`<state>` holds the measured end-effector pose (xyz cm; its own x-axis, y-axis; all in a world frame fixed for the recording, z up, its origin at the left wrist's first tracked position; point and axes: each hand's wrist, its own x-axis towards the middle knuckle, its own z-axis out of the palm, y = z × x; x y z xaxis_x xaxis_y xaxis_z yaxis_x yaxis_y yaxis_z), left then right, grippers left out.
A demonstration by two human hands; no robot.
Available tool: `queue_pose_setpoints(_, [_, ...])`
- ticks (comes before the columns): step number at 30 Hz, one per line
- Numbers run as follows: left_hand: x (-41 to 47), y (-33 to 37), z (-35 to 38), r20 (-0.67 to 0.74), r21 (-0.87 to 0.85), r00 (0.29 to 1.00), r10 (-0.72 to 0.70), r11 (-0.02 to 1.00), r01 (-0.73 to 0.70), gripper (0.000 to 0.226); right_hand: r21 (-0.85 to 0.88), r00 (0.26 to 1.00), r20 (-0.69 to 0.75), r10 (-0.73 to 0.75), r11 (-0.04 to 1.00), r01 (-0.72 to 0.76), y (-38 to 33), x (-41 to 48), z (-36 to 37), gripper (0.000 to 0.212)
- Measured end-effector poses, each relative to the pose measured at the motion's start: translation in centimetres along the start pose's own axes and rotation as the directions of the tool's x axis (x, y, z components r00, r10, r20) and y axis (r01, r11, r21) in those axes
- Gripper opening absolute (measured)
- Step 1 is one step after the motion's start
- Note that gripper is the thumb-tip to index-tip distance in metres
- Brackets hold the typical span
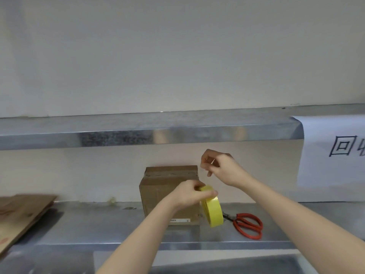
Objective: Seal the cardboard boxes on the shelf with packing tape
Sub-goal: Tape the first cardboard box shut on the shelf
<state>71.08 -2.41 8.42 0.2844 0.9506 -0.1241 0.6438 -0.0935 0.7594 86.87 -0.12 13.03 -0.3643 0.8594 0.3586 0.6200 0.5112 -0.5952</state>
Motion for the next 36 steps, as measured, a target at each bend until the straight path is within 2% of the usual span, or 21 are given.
queue_pose_setpoints(3, [0.6, 1.0, -0.3, -0.109, -0.045, 0.992, 0.058, 0.997, -0.063, 0.071, -0.040, 0.999, 0.024, -0.045, 0.998, 0.046, 0.3, 0.3, -1.2, 0.010])
queue_pose_setpoints(6, [1.3, 2.3, -0.5, -0.228, -0.143, 0.968, 0.104, 0.980, -0.139, 0.040, -0.012, 0.998, 0.009, -0.056, 0.998, 0.056, 0.8, 0.5, -2.4, 0.009])
queue_pose_setpoints(9, [2.1, 4.0, -0.5, -0.274, -0.111, 0.952, 0.137, 0.979, -0.173, 0.003, 0.035, 0.998, 0.005, -0.058, 0.998, 0.058, 1.0, 0.6, -3.1, 0.008])
queue_pose_setpoints(11, [2.6, 4.9, -0.5, -0.348, -0.109, 0.928, 0.136, 0.977, -0.184, 0.005, 0.066, 0.999, -0.044, -0.015, 0.998, 0.018, 1.3, 0.6, -3.1, 0.003])
queue_pose_setpoints(14, [3.6, 5.8, -1.4, -0.480, -0.143, 0.874, 0.076, 0.976, -0.163, 0.008, 0.110, 0.990, -0.064, 0.123, 0.987, -0.116, 1.9, -0.6, -2.3, 0.054])
queue_pose_setpoints(16, [4.1, 6.4, -2.2, -0.507, -0.165, 0.862, 0.019, 0.979, -0.119, 0.012, 0.175, 0.978, -0.034, 0.207, 0.965, -0.198, 2.7, -1.9, -1.5, 0.073])
queue_pose_setpoints(21, [5.3, 6.6, -3.3, -0.485, -0.219, 0.872, -0.068, 0.975, -0.046, 0.018, 0.152, 0.976, 0.097, 0.195, 0.966, -0.208, 3.5, -3.2, 0.2, 0.068])
queue_pose_setpoints(24, [6.5, 5.5, -4.0, -0.442, -0.230, 0.895, -0.061, 0.972, -0.047, 0.021, 0.092, 0.971, 0.180, 0.157, 0.980, -0.176, 3.6, -2.7, 0.8, 0.043])
queue_pose_setpoints(26, [7.1, 4.9, -4.6, -0.384, -0.229, 0.923, -0.038, 0.972, -0.055, 0.022, 0.020, 0.969, 0.176, 0.175, 0.983, -0.181, 3.6, -2.3, 0.9, 0.037])
queue_pose_setpoints(30, [8.5, 3.5, -6.2, -0.314, -0.012, 0.949, 0.037, 0.999, -0.043, 0.012, -0.019, 0.956, 0.136, 0.262, 0.965, -0.261, 3.1, -2.1, 1.5, 0.042])
queue_pose_setpoints(34, [9.9, 2.9, -7.1, -0.228, -0.059, 0.973, 0.011, 0.998, -0.025, 0.016, 0.029, 0.922, 0.068, 0.380, 0.923, -0.383, 2.4, -2.1, 2.0, 0.052])
queue_pose_setpoints(36, [10.5, 3.0, -7.3, -0.164, -0.060, 0.986, 0.016, 0.998, -0.026, 0.016, 0.011, 0.895, 0.059, 0.443, 0.896, -0.444, 1.8, -2.5, 2.3, 0.050])
